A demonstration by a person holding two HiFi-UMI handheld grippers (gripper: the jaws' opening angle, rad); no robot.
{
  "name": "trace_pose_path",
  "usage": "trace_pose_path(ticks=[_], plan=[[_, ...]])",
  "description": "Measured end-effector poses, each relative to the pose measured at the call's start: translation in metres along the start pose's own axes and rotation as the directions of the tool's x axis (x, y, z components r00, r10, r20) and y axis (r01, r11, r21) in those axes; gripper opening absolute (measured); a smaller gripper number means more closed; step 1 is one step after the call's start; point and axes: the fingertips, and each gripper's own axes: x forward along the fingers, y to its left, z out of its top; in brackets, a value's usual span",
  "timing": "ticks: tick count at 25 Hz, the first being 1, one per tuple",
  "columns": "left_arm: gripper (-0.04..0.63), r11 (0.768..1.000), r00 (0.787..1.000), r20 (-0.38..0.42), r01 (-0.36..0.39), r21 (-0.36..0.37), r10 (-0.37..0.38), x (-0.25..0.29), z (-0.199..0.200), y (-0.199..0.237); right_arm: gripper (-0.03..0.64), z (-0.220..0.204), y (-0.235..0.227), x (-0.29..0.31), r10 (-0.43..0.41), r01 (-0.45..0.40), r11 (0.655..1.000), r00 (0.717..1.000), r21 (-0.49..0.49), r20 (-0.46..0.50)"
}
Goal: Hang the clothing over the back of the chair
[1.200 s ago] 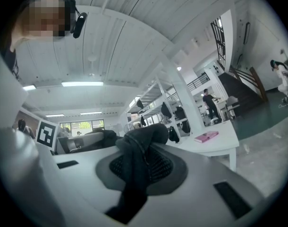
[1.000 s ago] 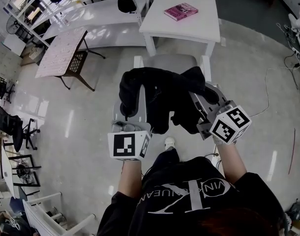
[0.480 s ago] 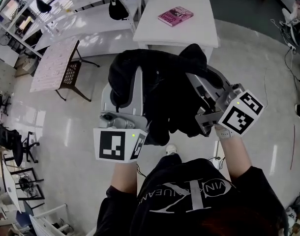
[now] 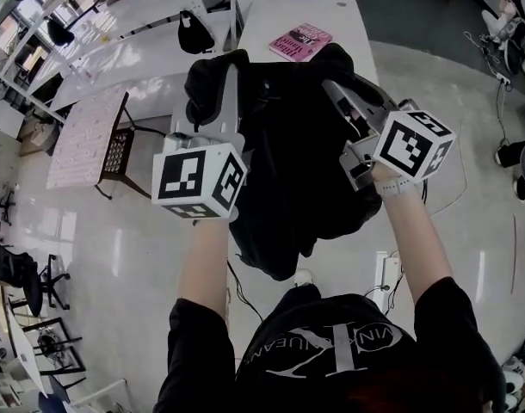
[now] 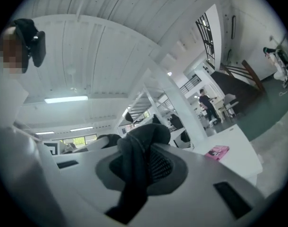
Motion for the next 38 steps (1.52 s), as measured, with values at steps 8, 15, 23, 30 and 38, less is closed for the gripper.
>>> trace_pose_path(ticks=[8, 15, 23, 30, 38], plan=[[0.032, 0.931, 0.977, -0.199, 0.137, 0.340, -0.071, 0.050, -0.122, 0.009, 0.054, -0.081, -0.091, 0.043, -0.252, 0.195, 0.943, 0.947, -0.270, -0.198], [0.033, 0.808, 0.926, -0.362, 0.294, 0.511, -0.109, 0.055, -0.217, -0.003, 0.054, -0.147, -0.135, 0.042, -0.366, 0.195, 0.862, 0.878, -0.468, -0.308], [0.034, 0.815, 0.847, -0.510, 0.398, 0.422, -0.150, 0.046, -0.301, -0.009, 0.055, -0.222, -0.169, 0.025, -0.443, 0.133, 0.807, 0.780, -0.575, -0.442], [0.035, 0.830, 0.767, -0.614, 0.458, 0.318, -0.188, 0.030, -0.346, -0.020, 0.097, -0.259, -0.174, 0.008, -0.455, 0.117, 0.824, 0.719, -0.554, -0.526], [0.035, 0.833, 0.683, -0.700, 0.500, 0.239, -0.209, 0.018, -0.380, -0.024, 0.151, -0.307, -0.171, -0.013, -0.388, 0.014, 0.881, 0.593, -0.473, -0.706]])
